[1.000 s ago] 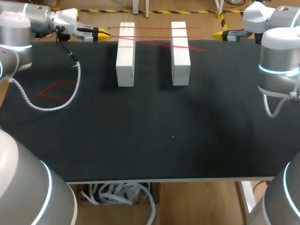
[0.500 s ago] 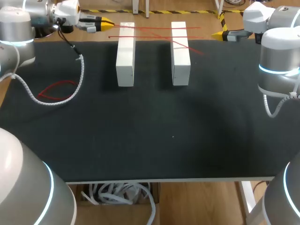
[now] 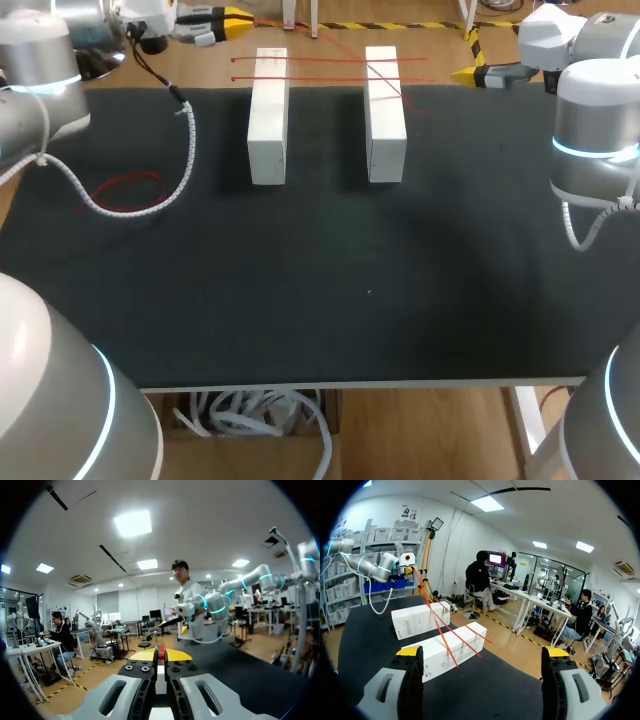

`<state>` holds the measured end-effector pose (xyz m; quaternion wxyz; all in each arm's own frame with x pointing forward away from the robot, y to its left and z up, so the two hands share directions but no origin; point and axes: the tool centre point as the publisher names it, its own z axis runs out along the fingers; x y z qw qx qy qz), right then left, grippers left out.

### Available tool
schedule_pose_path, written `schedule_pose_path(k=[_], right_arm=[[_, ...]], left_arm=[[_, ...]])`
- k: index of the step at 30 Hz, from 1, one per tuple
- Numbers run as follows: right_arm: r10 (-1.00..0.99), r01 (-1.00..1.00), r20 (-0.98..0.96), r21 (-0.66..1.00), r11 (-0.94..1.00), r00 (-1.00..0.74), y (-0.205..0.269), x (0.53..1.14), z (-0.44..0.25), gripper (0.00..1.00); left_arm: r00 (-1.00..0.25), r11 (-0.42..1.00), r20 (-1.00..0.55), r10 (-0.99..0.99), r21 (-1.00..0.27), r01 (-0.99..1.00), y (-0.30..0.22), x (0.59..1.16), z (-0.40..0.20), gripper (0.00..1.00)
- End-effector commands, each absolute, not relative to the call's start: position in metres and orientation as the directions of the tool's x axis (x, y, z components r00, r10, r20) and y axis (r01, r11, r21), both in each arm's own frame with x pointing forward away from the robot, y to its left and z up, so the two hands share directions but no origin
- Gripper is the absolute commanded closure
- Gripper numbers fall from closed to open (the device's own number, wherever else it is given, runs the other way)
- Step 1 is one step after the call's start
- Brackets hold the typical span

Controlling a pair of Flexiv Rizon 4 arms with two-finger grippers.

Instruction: Grab the tape and strap the tape.

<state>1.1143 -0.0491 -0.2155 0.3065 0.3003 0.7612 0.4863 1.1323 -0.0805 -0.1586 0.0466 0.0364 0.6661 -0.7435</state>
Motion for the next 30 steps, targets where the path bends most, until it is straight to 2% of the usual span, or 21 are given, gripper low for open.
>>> schedule_pose_path(k=[1, 8, 11, 24, 30], right_arm=[[0.754, 0.159, -0.174, 0.925, 0.346, -0.633, -0.050, 1.114, -0.216, 0.00], [0.754, 0.159, -0.174, 0.925, 0.346, -0.633, -0.050, 1.114, -0.216, 0.00], [0.754, 0.159, -0.174, 0.925, 0.346, -0.633, -0.050, 1.114, -0.216, 0.00], [0.754, 0.159, -0.174, 0.925, 0.346, -0.633, -0.050, 1.114, -0.216, 0.00], [0.754, 0.159, -0.174, 0.925, 0.346, -0.633, -0.050, 1.114, -0.216, 0.00]], left_arm=[[-0.991, -0.121, -0.127, -0.037, -0.984, 0.130, -0.088, 1.128, -0.155, 1.00], [-0.988, -0.178, -0.150, 0.042, -0.974, 0.140, -0.094, 1.125, -0.140, 1.00], [-0.975, -0.140, -0.204, 0.094, -0.972, 0.189, -0.099, 1.120, -0.138, 1.00], [-0.965, -0.143, -0.229, 0.125, -0.967, 0.211, -0.120, 1.118, -0.123, 1.00], [-0.975, -0.183, -0.190, 0.113, -0.969, 0.168, -0.127, 1.116, -0.118, 1.00]])
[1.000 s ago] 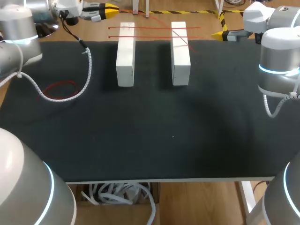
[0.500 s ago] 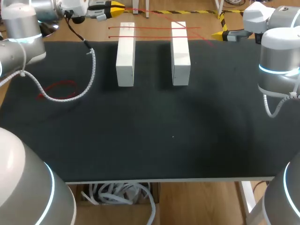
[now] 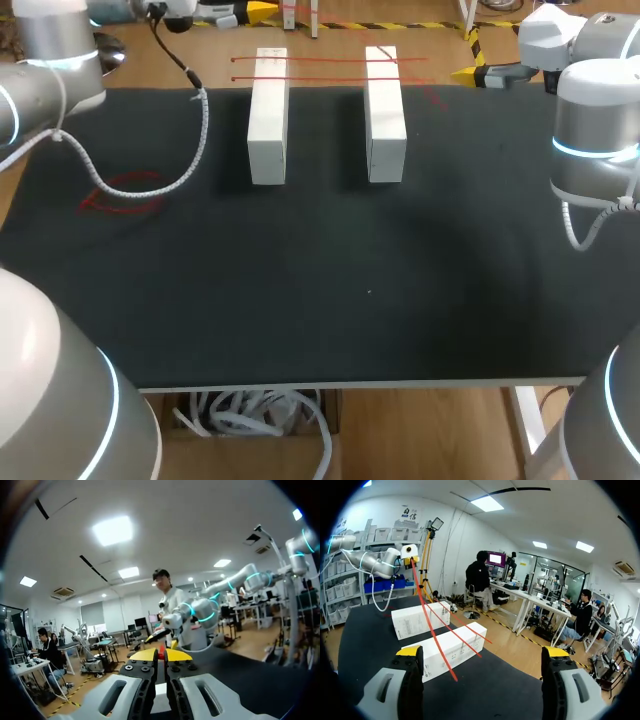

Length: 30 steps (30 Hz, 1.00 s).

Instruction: Grab the tape and strap the tape.

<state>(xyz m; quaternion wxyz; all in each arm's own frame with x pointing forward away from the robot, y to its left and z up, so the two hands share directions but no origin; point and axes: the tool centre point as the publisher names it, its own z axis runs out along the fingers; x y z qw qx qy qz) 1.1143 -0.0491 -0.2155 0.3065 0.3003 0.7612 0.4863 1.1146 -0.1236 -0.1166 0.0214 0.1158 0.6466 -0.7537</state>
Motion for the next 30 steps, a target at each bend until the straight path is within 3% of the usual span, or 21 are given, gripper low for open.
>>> schedule_pose_path(k=[1, 9, 30], right_arm=[[0.754, 0.159, -0.174, 0.925, 0.346, -0.633, -0.050, 1.114, -0.216, 0.00], [0.754, 0.159, -0.174, 0.925, 0.346, -0.633, -0.050, 1.114, -0.216, 0.00], [0.754, 0.159, -0.174, 0.925, 0.346, -0.633, -0.050, 1.114, -0.216, 0.00]], left_arm=[[-0.976, -0.192, -0.187, 0.111, -0.968, 0.164, -0.128, 1.115, -0.116, 1.00], [-0.985, -0.258, -0.156, 0.073, -0.957, 0.133, -0.137, 1.112, -0.112, 1.00], [-0.987, -0.267, -0.151, 0.058, -0.955, 0.130, -0.147, 1.110, -0.114, 1.00]])
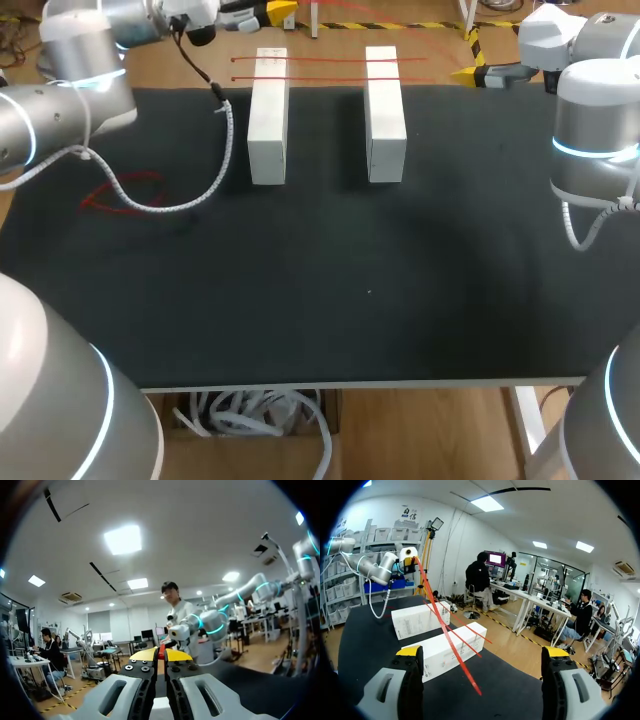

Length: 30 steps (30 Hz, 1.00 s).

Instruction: Grab the tape and strap the tape.

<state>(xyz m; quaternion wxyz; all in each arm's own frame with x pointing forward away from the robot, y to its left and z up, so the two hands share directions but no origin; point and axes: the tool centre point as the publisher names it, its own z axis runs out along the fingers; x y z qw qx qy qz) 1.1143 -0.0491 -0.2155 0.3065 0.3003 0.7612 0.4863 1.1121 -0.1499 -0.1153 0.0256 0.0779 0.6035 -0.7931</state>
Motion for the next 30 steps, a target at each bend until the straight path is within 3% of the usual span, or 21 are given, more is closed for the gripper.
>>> schedule_pose_path(k=[1, 30], right_arm=[[0.754, 0.159, -0.174, 0.925, 0.346, -0.633, -0.050, 1.114, -0.216, 0.00], [0.754, 0.159, -0.174, 0.925, 0.346, -0.633, -0.050, 1.114, -0.216, 0.00]], left_arm=[[-0.987, -0.267, -0.149, 0.061, -0.955, 0.128, -0.146, 1.110, -0.114, 1.00], [-0.993, -0.280, -0.108, 0.050, -0.956, 0.090, -0.151, 1.096, -0.121, 1.00]])
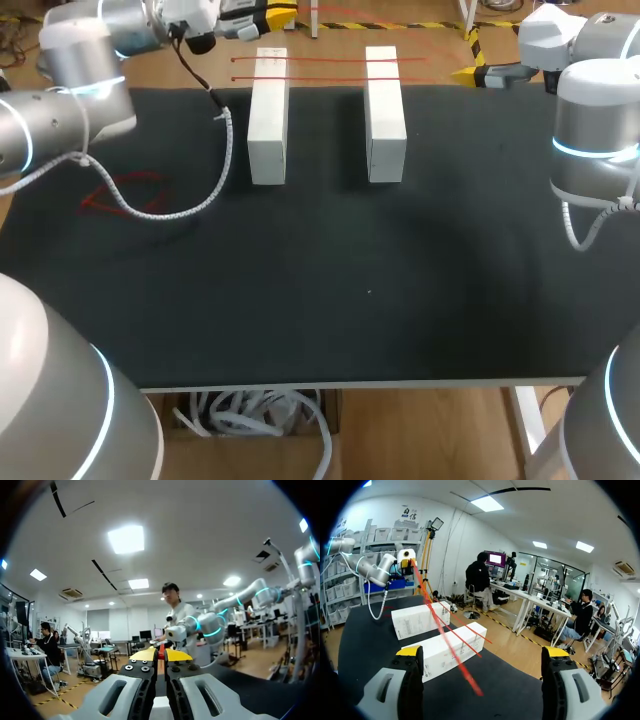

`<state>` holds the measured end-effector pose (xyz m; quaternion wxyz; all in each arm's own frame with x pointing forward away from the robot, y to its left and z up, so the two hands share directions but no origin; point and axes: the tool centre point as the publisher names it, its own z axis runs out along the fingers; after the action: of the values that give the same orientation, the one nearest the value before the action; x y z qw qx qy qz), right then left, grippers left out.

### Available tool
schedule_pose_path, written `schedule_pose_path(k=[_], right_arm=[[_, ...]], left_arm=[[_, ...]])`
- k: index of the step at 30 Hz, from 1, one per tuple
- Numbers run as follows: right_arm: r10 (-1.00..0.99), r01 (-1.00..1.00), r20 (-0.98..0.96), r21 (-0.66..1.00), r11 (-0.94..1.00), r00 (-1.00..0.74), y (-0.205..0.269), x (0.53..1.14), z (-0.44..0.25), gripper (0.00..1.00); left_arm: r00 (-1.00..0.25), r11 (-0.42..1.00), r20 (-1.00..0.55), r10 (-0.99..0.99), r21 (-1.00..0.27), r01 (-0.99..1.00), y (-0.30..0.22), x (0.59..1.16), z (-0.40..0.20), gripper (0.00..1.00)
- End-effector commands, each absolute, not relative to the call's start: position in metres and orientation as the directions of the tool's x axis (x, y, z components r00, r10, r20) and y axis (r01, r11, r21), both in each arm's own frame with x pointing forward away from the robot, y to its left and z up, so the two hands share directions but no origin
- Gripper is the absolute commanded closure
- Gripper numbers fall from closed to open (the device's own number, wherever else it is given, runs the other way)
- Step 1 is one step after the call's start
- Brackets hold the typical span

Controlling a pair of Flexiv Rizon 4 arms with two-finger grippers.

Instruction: Grab the tape and strap the tape.

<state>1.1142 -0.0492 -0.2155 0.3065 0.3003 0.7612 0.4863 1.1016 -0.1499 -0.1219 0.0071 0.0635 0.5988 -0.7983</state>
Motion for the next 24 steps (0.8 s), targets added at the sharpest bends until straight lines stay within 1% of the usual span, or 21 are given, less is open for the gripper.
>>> schedule_pose_path(k=[1, 13, 15, 19, 21, 24], right_arm=[[0.754, 0.159, -0.174, 0.925, 0.346, -0.633, -0.050, 1.114, -0.216, 0.00], [0.754, 0.159, -0.174, 0.925, 0.346, -0.633, -0.050, 1.114, -0.216, 0.00], [0.752, 0.227, -0.070, 0.931, 0.285, -0.656, -0.044, 1.110, -0.219, 0.00], [0.764, 0.403, 0.193, 0.910, 0.095, -0.616, -0.037, 1.094, -0.225, 0.00], [0.766, 0.458, 0.273, 0.889, 0.031, -0.582, -0.034, 1.083, -0.229, 0.00], [0.736, 0.566, 0.475, 0.810, -0.153, -0.481, -0.033, 1.073, -0.231, 0.00]], left_arm=[[-0.993, -0.280, -0.108, 0.050, -0.956, 0.090, -0.151, 1.096, -0.121, 1.00], [-0.993, -0.280, -0.108, 0.050, -0.956, 0.090, -0.151, 1.096, -0.121, 1.00], [-0.993, -0.280, -0.108, 0.050, -0.956, 0.090, -0.151, 1.096, -0.121, 1.00], [-0.993, -0.280, -0.108, 0.050, -0.956, 0.090, -0.151, 1.096, -0.121, 1.00], [-0.993, -0.280, -0.108, 0.050, -0.956, 0.090, -0.151, 1.096, -0.121, 1.00], [-0.993, -0.280, -0.108, 0.050, -0.956, 0.090, -0.151, 1.096, -0.121, 1.00]])
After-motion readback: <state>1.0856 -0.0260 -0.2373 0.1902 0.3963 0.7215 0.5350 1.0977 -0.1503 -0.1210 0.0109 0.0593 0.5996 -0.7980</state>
